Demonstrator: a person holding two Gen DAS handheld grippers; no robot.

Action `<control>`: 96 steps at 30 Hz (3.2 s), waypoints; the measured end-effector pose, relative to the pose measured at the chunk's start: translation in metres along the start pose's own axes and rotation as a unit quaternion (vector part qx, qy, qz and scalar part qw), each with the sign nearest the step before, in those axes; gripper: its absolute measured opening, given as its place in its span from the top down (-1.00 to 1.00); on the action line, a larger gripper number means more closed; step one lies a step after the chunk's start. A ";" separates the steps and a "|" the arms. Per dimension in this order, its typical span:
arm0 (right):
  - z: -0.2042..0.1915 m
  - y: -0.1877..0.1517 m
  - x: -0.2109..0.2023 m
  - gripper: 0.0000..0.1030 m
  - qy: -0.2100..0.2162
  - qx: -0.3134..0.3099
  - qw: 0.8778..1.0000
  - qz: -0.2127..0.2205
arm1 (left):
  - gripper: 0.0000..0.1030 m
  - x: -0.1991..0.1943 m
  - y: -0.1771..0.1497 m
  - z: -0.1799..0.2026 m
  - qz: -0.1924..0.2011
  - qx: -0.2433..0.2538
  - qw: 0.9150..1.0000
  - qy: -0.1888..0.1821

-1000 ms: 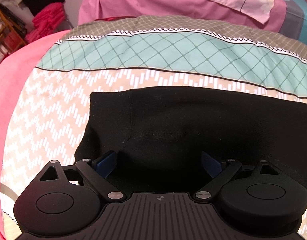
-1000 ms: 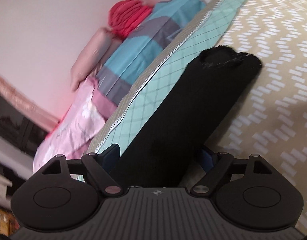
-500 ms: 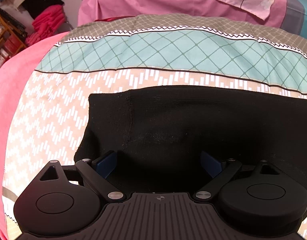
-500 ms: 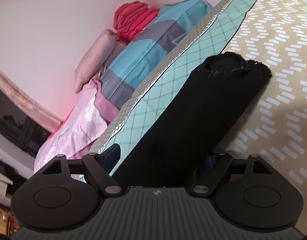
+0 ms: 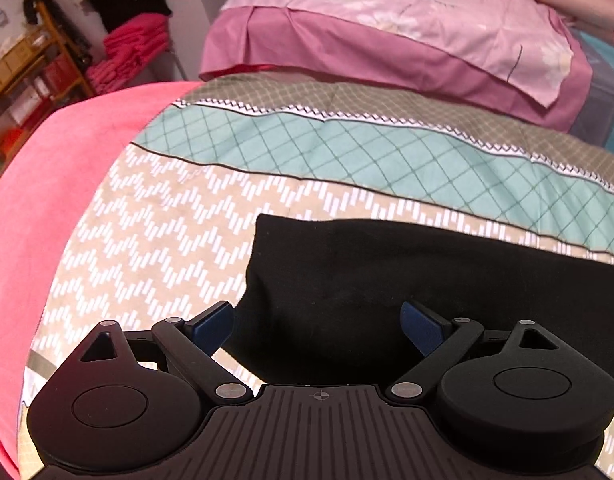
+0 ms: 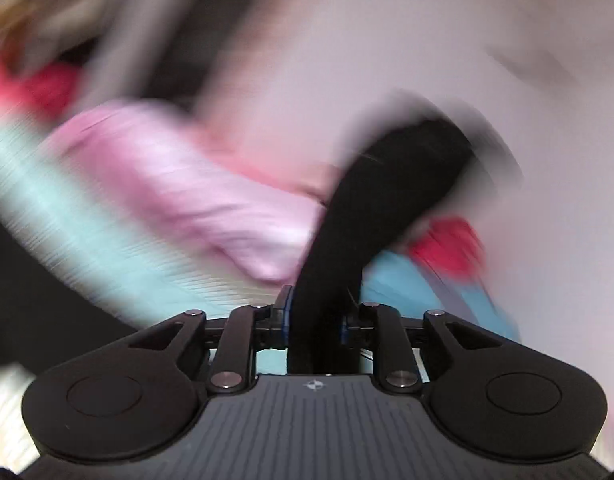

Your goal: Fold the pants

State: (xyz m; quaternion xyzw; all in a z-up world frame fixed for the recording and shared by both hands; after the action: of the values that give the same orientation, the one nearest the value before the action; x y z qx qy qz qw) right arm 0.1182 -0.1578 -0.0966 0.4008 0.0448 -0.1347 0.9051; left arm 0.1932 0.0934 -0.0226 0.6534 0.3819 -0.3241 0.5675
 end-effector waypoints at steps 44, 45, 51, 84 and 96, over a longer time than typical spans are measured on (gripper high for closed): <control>0.078 -0.077 0.042 -0.73 -0.059 0.048 0.990 -0.123 | -1.00 0.039 -0.038 0.168 0.033 0.159 0.984 -0.078; 0.086 -0.078 0.039 -0.73 -0.039 0.088 0.987 -0.132 | -1.00 0.038 -0.038 0.169 0.035 0.161 0.983 -0.076; 0.084 -0.060 0.013 -0.68 0.045 0.050 0.993 -0.101 | -1.00 0.040 -0.038 0.166 0.031 0.152 0.985 -0.081; 0.049 -0.014 0.060 -0.84 0.124 0.210 0.952 -0.184 | -1.00 -0.050 -0.096 -0.021 0.025 -0.011 0.999 -0.041; 0.031 0.034 0.048 -0.76 0.051 0.213 0.956 -0.195 | -1.00 -0.030 -0.094 -0.055 0.038 0.037 0.998 -0.020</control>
State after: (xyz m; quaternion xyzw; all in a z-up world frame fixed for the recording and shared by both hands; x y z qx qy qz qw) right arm 0.1733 -0.1684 -0.0604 0.5743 0.1383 -0.2946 0.7512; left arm 0.0966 0.1499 -0.0353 0.6814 0.3328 -0.3297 0.5624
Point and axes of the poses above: each gripper's, at about its wrist camera, not at the fingertips, and x roughly the way its jaws point, z to its right, y to its top, the point moved 5 cm from there along x, roughly the way its jaws point
